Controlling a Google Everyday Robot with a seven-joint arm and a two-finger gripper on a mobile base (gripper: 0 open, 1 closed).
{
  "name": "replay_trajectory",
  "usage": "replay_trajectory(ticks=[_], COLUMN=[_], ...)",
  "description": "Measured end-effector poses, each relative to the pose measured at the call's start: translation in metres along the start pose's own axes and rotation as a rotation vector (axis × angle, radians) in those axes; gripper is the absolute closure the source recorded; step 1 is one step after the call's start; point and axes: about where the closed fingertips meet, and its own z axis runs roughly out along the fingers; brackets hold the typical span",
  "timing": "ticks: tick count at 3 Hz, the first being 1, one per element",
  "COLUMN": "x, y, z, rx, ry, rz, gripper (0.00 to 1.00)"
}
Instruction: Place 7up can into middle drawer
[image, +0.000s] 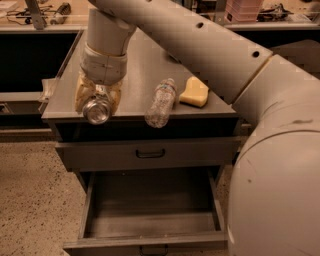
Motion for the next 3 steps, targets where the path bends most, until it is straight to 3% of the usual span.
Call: replay_trajectory(ticks=[1,2,3], x=[-0.02,-0.055,-0.062], y=[-0.03,-0.064,-0.054], z=[0.023,0.037,0.053], rx=[-0.105,-0.26,-0.356], ry=[-0.036,0.014,0.012], rz=[-0.188,-0.532,-0.664], gripper=[1.0,1.0,1.0])
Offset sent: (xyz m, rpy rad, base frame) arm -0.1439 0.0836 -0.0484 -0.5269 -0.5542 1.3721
